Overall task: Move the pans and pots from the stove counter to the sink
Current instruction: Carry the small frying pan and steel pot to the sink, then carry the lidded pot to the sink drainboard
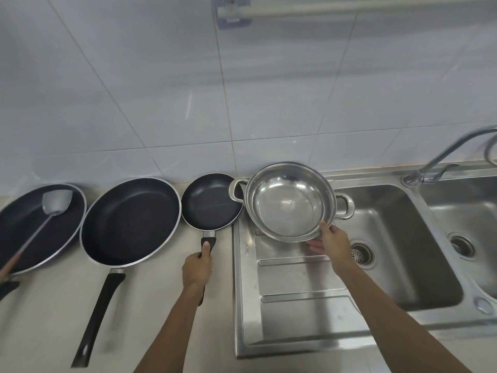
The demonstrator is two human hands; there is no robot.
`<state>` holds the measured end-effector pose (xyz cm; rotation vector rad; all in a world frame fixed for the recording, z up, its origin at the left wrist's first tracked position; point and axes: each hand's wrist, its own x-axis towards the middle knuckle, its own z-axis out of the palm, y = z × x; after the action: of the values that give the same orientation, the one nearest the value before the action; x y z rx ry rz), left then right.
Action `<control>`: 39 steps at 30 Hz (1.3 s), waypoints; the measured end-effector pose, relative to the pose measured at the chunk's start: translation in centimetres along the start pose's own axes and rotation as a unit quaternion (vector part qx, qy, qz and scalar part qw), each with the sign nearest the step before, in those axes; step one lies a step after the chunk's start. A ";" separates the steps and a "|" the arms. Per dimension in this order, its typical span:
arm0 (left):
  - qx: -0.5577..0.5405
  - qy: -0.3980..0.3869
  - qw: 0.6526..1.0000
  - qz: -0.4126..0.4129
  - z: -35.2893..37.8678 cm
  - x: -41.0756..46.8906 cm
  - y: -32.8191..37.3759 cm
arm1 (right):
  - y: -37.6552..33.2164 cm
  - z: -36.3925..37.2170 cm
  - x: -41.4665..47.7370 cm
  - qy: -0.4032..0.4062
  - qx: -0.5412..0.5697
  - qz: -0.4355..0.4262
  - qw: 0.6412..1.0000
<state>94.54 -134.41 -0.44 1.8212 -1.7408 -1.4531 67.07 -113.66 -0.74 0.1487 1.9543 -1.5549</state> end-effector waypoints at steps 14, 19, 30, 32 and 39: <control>0.037 0.006 0.999 -0.005 0.7 0.7 0.4 | -0.4 0.0 -0.5 -0.004 -0.017 -0.002 1.000; 0.052 0.005 0.999 0.006 0.3 -0.4 0.1 | -0.7 0.0 -0.9 -0.012 -0.032 0.007 0.999; 0.098 -0.009 0.995 -0.006 -2.1 -7.6 -5.0 | 1.4 0.5 -8.4 -0.078 -0.116 0.003 0.990; 0.141 -0.008 0.990 0.000 -2.2 -9.7 -6.5 | 2.3 0.6 -10.6 -0.110 -0.174 -0.022 0.978; 0.406 0.011 0.890 0.205 1.2 -19.3 -9.2 | 7.6 -2.1 -18.1 -0.218 -0.519 -0.278 0.778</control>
<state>103.23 -114.92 1.46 1.5646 -2.7646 -0.5459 84.12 -104.26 2.76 -1.2231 2.2367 -0.4674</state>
